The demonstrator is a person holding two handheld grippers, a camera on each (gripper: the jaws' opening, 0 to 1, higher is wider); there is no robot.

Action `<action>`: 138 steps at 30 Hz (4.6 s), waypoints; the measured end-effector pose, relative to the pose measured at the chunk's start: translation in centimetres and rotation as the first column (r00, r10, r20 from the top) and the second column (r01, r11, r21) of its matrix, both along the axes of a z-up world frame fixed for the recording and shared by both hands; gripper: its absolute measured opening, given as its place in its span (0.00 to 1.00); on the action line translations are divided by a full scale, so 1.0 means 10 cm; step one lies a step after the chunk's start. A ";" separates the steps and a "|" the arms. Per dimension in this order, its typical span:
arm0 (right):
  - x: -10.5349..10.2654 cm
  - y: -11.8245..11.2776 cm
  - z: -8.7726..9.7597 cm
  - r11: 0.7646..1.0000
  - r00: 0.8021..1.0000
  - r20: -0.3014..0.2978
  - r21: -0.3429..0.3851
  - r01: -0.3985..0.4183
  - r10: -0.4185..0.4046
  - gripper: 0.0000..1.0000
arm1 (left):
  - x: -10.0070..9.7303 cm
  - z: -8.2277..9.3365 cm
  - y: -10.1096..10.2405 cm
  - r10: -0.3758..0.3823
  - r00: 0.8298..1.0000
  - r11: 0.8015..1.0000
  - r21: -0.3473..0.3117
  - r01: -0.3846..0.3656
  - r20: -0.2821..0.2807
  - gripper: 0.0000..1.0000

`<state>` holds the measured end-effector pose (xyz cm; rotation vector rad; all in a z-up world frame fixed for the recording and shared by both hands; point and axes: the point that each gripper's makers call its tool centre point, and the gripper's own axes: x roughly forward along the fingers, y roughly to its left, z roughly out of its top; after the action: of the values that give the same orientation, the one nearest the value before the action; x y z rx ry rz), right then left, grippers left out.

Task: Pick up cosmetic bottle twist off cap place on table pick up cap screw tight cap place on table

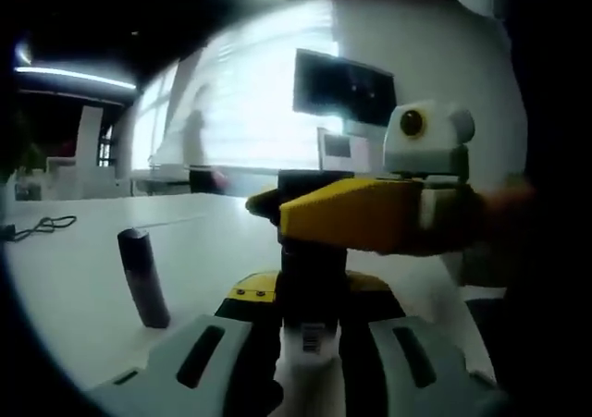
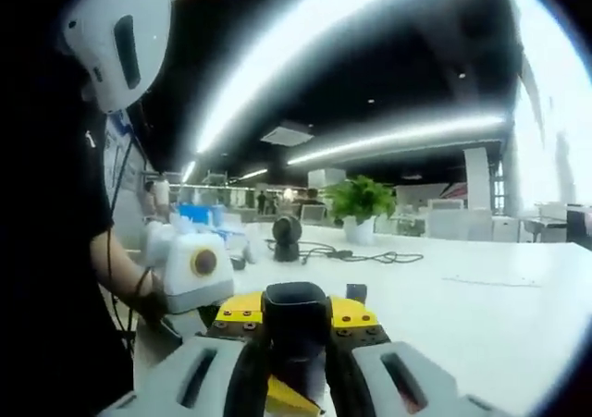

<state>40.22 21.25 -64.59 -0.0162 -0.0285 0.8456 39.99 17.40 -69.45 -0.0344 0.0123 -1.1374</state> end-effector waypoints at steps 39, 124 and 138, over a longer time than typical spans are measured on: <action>0.40 -0.30 0.17 0.898 0.898 0.033 0.011 0.440 -0.440 0.16 | 0.41 0.19 -0.05 0.280 0.960 0.960 0.002 -0.280 0.001 0.12; -0.22 0.23 -0.05 0.820 0.820 -0.063 -0.019 -0.571 0.569 0.16 | -0.18 -0.02 -0.24 -0.208 0.978 0.978 -0.005 0.208 -0.006 0.14; -0.22 0.21 -0.06 0.836 0.836 -0.056 -0.036 -0.548 0.545 0.17 | -0.18 -0.02 -0.24 -0.220 0.976 0.976 -0.007 0.220 0.000 0.16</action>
<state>37.99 23.33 -65.22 -0.0391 0.0317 1.4250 38.17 15.05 -69.62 -0.0402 0.0135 -1.3589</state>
